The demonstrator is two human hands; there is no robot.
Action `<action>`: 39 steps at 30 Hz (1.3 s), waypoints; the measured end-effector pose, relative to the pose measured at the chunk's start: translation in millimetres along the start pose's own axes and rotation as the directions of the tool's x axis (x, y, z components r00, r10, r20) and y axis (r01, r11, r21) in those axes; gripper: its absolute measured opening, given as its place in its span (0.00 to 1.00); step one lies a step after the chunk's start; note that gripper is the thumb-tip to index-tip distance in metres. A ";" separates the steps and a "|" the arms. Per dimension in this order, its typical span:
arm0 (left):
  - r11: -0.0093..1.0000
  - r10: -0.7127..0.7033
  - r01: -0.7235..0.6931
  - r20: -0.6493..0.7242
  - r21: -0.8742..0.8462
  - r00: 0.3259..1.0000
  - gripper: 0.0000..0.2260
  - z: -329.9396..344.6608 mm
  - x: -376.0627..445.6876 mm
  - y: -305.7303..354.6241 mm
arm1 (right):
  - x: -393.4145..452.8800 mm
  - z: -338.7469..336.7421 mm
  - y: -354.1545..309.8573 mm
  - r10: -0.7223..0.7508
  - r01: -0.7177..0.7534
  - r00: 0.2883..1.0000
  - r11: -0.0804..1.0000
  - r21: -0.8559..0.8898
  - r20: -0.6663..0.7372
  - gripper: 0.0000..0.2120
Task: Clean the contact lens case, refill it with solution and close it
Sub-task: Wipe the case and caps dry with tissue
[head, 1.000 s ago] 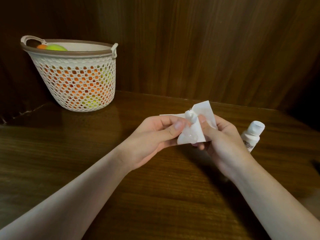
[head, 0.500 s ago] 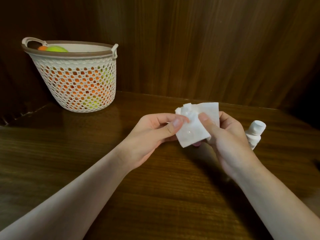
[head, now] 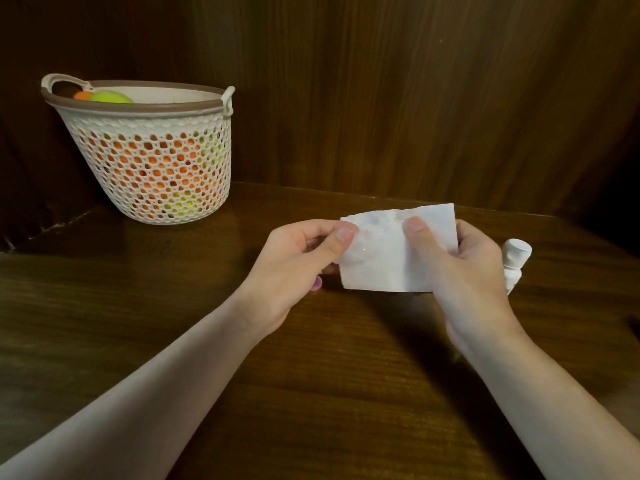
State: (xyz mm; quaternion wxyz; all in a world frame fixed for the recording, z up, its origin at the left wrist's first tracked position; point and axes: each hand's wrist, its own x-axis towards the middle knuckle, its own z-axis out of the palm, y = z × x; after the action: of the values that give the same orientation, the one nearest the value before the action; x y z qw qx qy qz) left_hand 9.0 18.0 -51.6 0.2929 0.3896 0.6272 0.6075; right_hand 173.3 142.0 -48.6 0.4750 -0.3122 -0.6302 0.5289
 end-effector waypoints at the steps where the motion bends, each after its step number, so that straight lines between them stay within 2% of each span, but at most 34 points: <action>1: 1.000 0.016 -0.016 -0.026 0.001 1.000 0.22 -1.0 -0.1 -0.1 | 1.4 -2.0 0.4 -0.011 0.009 0.998 1.000 -0.025 -0.056 0.07; 4: 0.996 0.085 -0.085 -0.070 0.003 0.994 0.20 -3.0 0.4 -1.6 | 1.9 -3.9 -2.3 -0.130 0.100 0.976 0.980 -0.171 -0.175 0.07; 6: 0.994 0.097 -0.097 -0.003 -0.044 0.995 0.20 -0.5 -0.7 -2.9 | -2.1 -2.4 -4.8 -0.230 0.196 0.960 0.960 -0.200 -0.162 0.08; 8: 0.985 0.064 -0.045 0.112 -0.166 0.992 0.18 3.7 -1.4 -3.9 | -8.2 0.9 -6.9 -0.301 0.285 0.952 0.938 -0.197 -0.057 0.09; 11: 0.957 0.046 0.020 0.220 -0.289 0.974 0.17 6.8 -1.5 -6.3 | -15.8 5.7 -7.2 -0.376 0.413 0.910 0.853 -0.318 0.172 0.07; 15: 0.950 0.028 0.032 0.187 -0.311 0.982 0.19 6.8 -0.6 -8.3 | -18.2 8.4 -8.9 -0.329 0.417 0.890 0.868 -0.271 0.316 0.09; 19: 0.948 0.004 0.038 0.130 -0.317 0.992 0.20 7.5 0.0 -9.6 | -16.8 9.0 -8.5 -0.304 0.415 0.873 0.874 -0.254 0.381 0.11; 22: 0.944 -0.023 0.064 0.129 -0.322 0.991 0.18 8.8 -0.1 -9.0 | -19.0 13.0 -7.1 -0.302 0.429 0.872 0.851 -0.302 0.385 0.11; 24: 0.939 -0.015 0.078 0.187 -0.334 0.982 0.15 9.1 0.1 -8.4 | -18.5 12.4 -5.3 -0.318 0.433 0.881 0.842 -0.322 0.351 0.12; 28: 0.931 0.042 0.065 0.283 -0.359 0.958 0.15 9.2 -0.2 -8.1 | -17.3 9.3 -3.1 -0.322 0.436 0.883 0.832 -0.344 0.340 0.14; 31: 0.933 0.050 0.043 0.250 -0.356 0.967 0.15 7.1 0.8 -9.1 | -16.8 9.0 -1.8 -0.259 0.417 0.875 0.832 -0.366 0.409 0.10; 34: 0.953 0.037 0.024 0.194 -0.302 0.980 0.14 4.6 2.0 -12.0 | -15.4 8.5 -2.3 -0.212 0.427 0.853 0.809 -0.405 0.476 0.10; 39: 0.968 0.031 0.019 0.192 -0.250 0.981 0.16 5.0 2.3 -12.5 | -11.3 3.2 -1.8 -0.263 0.460 0.848 0.795 -0.395 0.460 0.11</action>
State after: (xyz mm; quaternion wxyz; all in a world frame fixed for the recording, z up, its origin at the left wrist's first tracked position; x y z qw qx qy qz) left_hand 10.3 23.1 -64.2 0.3977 0.4087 0.5126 0.6419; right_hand 174.5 130.3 -49.9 0.3417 -0.1843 -0.8718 0.2988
